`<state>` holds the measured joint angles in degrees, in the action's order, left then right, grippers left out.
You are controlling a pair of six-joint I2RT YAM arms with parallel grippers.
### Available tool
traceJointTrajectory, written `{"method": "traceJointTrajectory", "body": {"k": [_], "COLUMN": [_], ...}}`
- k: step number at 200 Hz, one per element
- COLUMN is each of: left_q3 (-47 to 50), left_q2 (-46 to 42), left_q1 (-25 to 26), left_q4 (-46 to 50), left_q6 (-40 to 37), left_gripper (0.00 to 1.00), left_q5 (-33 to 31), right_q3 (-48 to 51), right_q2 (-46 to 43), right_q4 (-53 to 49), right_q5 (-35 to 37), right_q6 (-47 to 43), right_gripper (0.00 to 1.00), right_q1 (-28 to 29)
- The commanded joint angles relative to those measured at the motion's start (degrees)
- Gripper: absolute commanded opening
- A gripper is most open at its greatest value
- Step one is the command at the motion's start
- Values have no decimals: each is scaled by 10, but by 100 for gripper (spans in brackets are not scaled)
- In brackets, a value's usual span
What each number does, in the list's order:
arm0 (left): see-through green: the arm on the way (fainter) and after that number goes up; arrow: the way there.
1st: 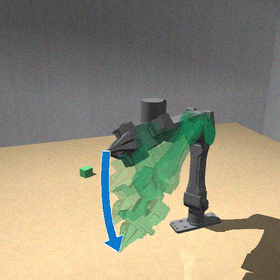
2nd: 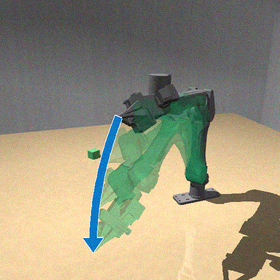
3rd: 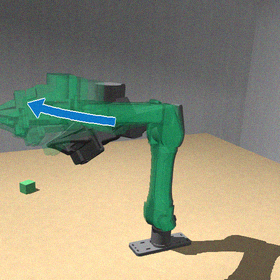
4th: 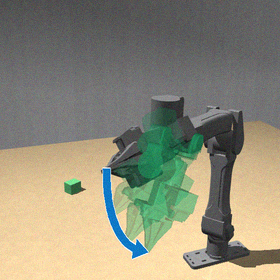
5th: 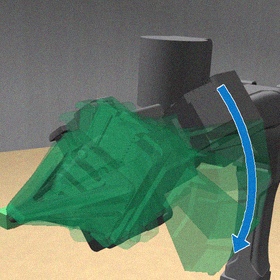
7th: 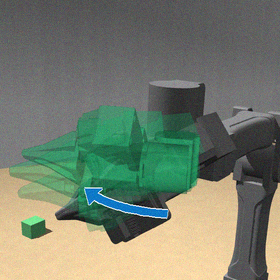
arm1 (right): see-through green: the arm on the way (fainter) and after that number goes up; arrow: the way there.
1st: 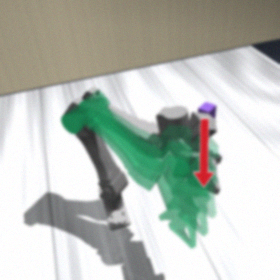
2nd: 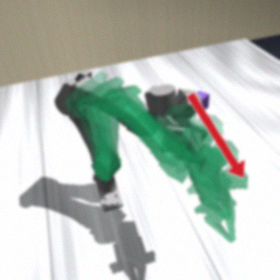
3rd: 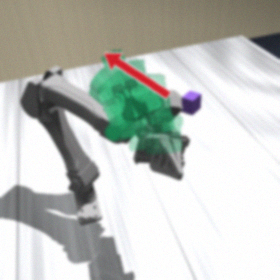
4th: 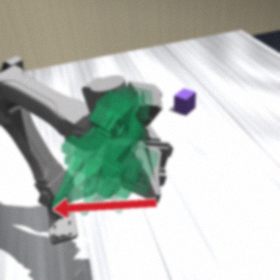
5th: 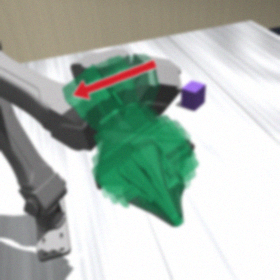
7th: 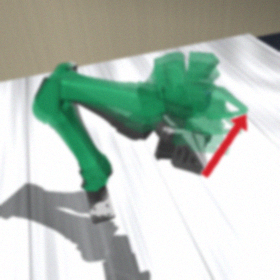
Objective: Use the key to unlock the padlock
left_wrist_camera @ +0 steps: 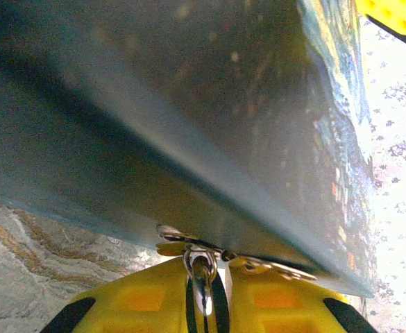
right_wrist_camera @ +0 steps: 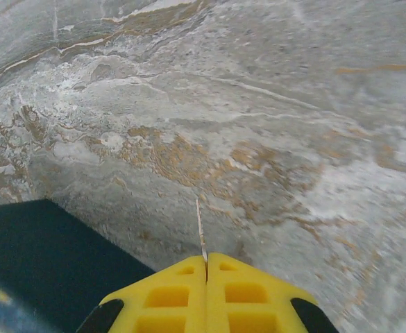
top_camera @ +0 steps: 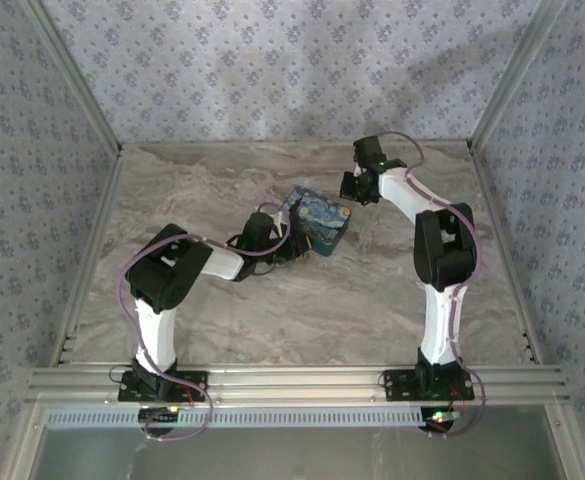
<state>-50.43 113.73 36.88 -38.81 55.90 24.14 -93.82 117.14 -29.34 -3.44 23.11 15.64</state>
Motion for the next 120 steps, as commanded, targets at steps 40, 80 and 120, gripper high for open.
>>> {"method": "traceJointTrajectory", "body": {"k": [40, 80, 120], "left_q3": [-9, -61, -84], "left_q2": [33, 59, 71], "left_q1": [15, 30, 32], "left_q4": [29, 40, 40], "left_q6": [79, 91, 101], "left_gripper": [20, 20, 20], "left_q5": [-6, 27, 60], "right_q3": [133, 274, 440], "right_q2": [-194, -313, -436], "right_q4": [3, 58, 166], "right_q5": [8, -107, -272], "right_q6": [14, 14, 38], "right_gripper": [0, 0, 0], "right_q1": [-1, -10, -21]}}
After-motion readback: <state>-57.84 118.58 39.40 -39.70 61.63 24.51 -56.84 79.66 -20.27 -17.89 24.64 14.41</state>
